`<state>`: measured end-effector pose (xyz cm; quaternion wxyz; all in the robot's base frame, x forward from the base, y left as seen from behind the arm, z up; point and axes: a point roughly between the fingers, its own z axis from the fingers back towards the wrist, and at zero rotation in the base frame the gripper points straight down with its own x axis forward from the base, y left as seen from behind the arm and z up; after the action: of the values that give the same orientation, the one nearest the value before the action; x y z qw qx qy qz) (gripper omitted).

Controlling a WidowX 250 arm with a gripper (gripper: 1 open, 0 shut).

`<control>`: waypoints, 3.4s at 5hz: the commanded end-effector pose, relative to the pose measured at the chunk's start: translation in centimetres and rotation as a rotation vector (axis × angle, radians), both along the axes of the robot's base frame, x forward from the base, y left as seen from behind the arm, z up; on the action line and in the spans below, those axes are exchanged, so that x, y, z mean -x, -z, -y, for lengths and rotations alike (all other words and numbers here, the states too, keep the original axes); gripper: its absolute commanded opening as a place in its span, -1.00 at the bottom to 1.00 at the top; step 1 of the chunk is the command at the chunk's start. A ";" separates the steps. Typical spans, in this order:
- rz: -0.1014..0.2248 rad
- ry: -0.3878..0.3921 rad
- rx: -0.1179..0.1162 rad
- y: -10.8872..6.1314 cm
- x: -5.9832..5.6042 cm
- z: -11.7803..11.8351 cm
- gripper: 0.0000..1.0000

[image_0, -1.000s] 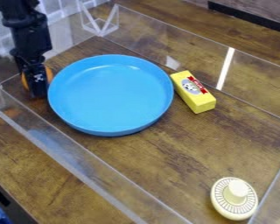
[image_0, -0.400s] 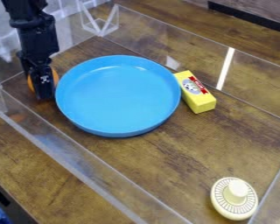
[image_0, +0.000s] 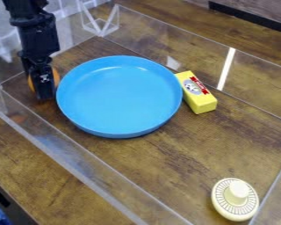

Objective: Put the orange ball in the blue tray

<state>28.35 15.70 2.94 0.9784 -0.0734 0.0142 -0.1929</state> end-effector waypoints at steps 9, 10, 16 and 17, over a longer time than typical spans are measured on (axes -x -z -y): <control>0.073 0.042 0.012 -4.3 -0.8 -1.5 -1.00; 0.069 0.048 0.017 -4.2 -0.8 -1.6 -1.00; 0.054 0.052 0.049 -2.7 -0.8 -2.2 -1.00; 0.050 0.046 0.052 -3.1 -0.8 -2.1 -1.00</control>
<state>28.52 16.79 4.25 0.9682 -0.1166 0.0087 -0.2213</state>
